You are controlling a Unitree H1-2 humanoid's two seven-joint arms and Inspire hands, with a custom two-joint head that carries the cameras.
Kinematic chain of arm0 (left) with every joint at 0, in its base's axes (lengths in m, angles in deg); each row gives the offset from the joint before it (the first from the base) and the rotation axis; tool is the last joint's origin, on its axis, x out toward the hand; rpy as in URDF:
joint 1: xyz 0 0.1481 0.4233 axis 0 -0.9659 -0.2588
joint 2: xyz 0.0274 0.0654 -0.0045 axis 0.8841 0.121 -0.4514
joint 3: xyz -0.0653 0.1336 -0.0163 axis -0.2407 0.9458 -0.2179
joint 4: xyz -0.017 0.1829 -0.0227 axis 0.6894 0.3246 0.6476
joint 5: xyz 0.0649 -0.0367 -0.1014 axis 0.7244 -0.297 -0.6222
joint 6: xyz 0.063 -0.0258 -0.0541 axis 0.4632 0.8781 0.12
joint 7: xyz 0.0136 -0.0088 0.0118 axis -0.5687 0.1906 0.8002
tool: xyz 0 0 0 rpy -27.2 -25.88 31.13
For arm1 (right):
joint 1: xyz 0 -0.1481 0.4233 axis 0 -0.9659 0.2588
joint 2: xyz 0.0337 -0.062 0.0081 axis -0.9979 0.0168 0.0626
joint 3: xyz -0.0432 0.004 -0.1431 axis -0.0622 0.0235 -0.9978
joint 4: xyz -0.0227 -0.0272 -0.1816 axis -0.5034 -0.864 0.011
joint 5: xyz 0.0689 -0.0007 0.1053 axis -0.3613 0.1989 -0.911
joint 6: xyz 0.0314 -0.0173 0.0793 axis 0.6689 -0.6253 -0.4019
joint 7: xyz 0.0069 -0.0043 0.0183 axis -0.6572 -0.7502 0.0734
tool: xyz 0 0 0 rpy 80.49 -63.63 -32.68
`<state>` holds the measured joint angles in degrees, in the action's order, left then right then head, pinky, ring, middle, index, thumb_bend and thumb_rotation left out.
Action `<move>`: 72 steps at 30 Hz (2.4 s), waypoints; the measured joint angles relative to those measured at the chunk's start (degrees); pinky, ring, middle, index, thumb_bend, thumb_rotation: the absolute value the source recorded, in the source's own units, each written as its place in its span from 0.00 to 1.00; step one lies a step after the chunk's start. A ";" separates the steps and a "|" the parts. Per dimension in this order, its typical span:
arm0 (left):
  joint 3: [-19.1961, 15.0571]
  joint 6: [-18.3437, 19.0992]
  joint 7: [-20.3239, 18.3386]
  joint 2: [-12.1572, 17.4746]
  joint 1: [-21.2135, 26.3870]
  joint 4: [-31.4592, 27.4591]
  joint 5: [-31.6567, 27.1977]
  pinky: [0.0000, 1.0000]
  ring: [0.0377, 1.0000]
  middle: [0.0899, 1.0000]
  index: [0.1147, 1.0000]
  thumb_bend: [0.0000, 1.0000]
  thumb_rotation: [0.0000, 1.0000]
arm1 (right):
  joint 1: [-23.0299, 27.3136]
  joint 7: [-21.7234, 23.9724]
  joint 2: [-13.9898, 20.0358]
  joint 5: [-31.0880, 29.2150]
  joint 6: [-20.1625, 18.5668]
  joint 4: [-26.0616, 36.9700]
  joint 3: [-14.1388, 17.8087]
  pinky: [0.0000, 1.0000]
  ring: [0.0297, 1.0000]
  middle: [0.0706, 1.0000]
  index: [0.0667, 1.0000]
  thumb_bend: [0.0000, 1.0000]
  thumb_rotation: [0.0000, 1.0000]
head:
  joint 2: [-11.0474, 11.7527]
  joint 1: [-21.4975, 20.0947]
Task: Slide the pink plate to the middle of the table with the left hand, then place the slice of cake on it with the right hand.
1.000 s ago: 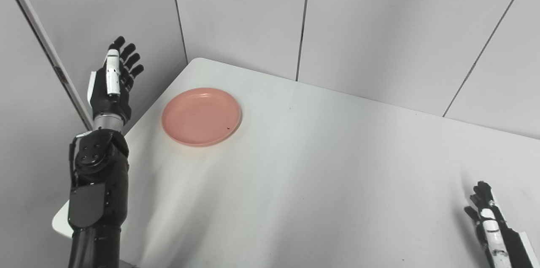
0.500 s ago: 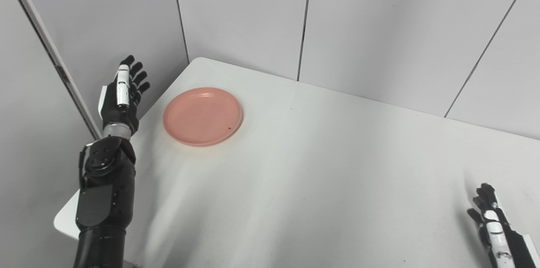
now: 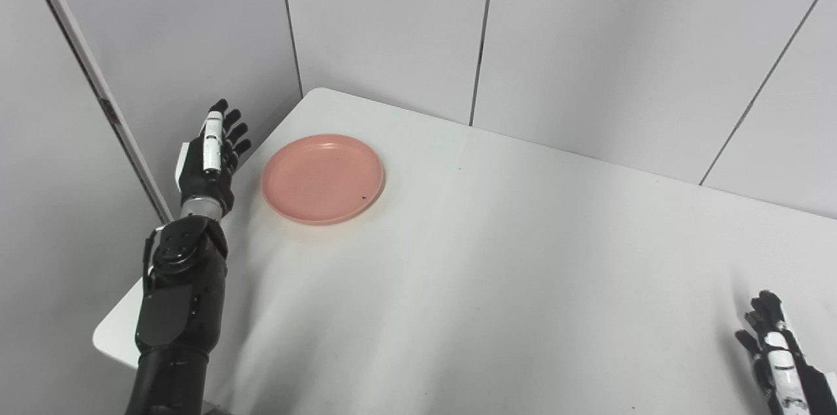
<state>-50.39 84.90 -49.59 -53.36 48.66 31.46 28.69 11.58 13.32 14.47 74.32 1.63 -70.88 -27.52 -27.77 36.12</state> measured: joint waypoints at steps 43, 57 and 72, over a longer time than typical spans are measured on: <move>9.86 -5.23 -0.41 -3.31 1.75 6.73 0.76 0.90 0.91 0.92 0.89 0.34 1.00 | -0.88 -0.55 0.46 0.13 -2.61 2.05 0.18 1.00 1.00 1.00 0.99 0.24 1.00 | -1.58 -2.46; 15.62 -4.31 -0.76 -5.80 4.04 6.78 1.85 0.91 0.92 0.94 0.92 0.32 1.00 | -1.16 -1.27 -0.32 1.79 -2.66 2.69 -0.30 1.00 1.00 1.00 1.00 0.19 1.00 | -2.63 -5.27; 19.30 -0.43 -1.60 -7.75 4.06 3.49 1.79 0.90 0.91 0.92 0.91 0.31 1.00 | -1.12 -1.60 -0.62 3.05 -1.53 1.97 -0.67 0.99 0.96 0.96 0.96 0.15 1.00 | -4.48 -12.90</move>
<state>-31.09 84.47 -51.20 -61.10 52.71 34.95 30.48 10.46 11.72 13.84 77.37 0.10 -68.91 -28.19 -32.25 23.22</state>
